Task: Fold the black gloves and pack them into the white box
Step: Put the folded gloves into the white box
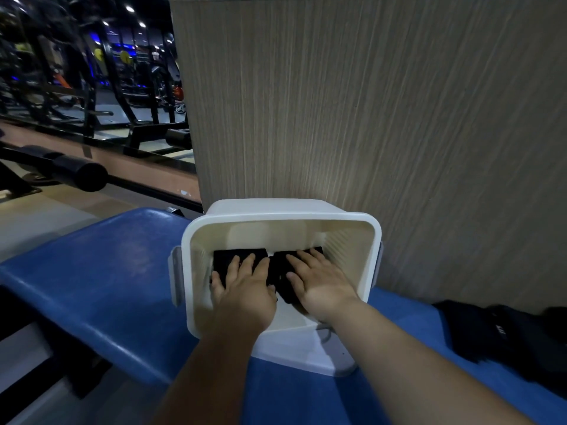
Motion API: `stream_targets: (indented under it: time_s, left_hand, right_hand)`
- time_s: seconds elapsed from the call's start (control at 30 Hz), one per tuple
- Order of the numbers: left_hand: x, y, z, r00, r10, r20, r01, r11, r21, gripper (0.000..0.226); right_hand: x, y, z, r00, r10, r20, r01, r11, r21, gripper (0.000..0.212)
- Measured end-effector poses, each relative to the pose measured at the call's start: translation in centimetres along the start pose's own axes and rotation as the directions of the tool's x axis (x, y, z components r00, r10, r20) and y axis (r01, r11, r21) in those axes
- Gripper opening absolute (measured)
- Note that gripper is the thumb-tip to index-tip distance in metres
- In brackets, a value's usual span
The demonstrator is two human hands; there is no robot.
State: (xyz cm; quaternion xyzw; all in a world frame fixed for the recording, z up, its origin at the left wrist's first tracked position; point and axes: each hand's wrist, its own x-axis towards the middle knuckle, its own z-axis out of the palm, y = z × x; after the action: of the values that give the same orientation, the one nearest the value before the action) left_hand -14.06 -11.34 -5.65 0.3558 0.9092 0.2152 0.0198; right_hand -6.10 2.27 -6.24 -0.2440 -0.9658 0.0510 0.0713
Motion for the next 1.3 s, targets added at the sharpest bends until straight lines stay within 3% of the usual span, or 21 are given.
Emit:
stream_targets:
  time_s: [0.43,0.67,0.8,0.93,1.13,1.3]
  left_hand:
    - [-1.1,1.8,-1.1,0.995,0.045,-0.09,-0.046,0.999,0.0,0.047]
    - [-3.5,4.4,0.0,0.955,0.233,-0.184,-0.247,0.968,-0.052,0.04]
    - [-5.5,7.2,2.6,0.929,0.354,-0.11,-0.365,0.925,-0.107,0.032]
    - [-7.0,10.2,6.1,0.915,0.403,0.025,-0.391,0.9,-0.194,0.028]
    - [-8.7,14.6,9.6,0.899,0.411,0.152,-0.34,0.873,-0.349,0.028]
    - [-8.9,18.3,11.1,0.905,0.339,0.258,-0.204,0.876,-0.438,0.031]
  right_hand:
    - [-3.6,-1.3,-2.3,0.971,-0.008,-0.239,0.024,0.998,0.064,0.055]
    - [-10.2,1.3,-2.3,0.939,-0.012,-0.344,0.078,0.981,0.179,0.042]
    - [-14.7,5.4,-1.9,0.923,0.136,-0.359,-0.074,0.981,0.18,0.031]
    - [-18.5,9.9,-2.1,0.867,0.28,-0.412,-0.226,0.958,0.177,0.03]
    - [-22.7,13.4,-2.1,0.777,0.517,-0.358,-0.466,0.856,0.224,0.042]
    - [-23.1,14.0,-1.8,0.794,0.563,-0.228,-0.513,0.823,0.244,0.054]
